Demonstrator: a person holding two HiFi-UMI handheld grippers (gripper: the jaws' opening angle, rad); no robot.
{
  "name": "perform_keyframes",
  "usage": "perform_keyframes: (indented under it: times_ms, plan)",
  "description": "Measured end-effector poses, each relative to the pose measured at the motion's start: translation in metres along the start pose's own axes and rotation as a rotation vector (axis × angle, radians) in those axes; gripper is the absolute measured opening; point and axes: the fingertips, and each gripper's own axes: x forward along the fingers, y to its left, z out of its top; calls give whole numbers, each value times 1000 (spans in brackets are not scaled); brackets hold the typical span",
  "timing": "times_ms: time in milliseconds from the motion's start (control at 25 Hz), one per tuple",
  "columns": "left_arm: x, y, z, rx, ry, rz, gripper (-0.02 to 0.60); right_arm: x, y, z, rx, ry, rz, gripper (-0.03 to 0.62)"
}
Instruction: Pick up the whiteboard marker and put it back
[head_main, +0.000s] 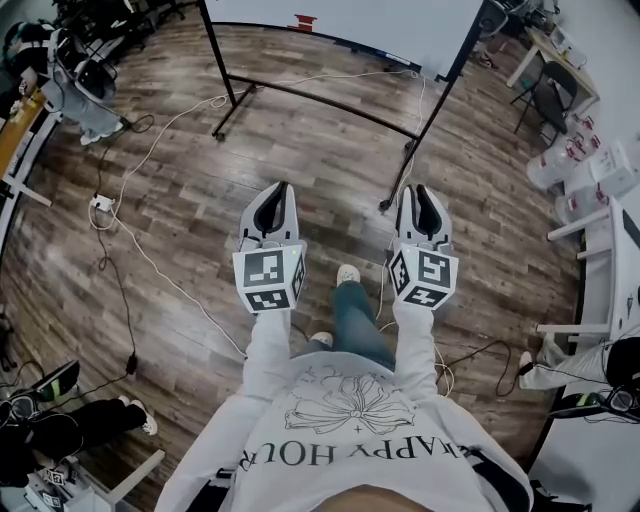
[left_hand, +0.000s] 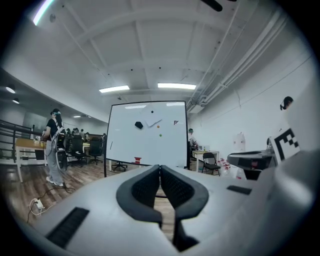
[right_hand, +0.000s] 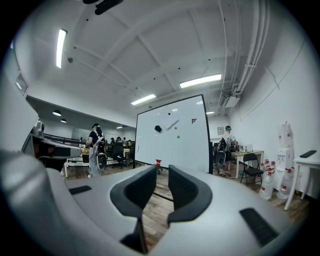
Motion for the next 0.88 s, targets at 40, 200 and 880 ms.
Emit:
perform_keyframes:
  times_ms: [40,200,880]
  plan:
    - [10,3,0,-2,2,6,9,11,-2,-1,-1,3,4,57]
    - [57,8,4,3,5,18,9,60,-19,-1,0,10,17,67]
    - [274,-4,51,33,-32,73,9,269,-129,29,-19,-24,73,74]
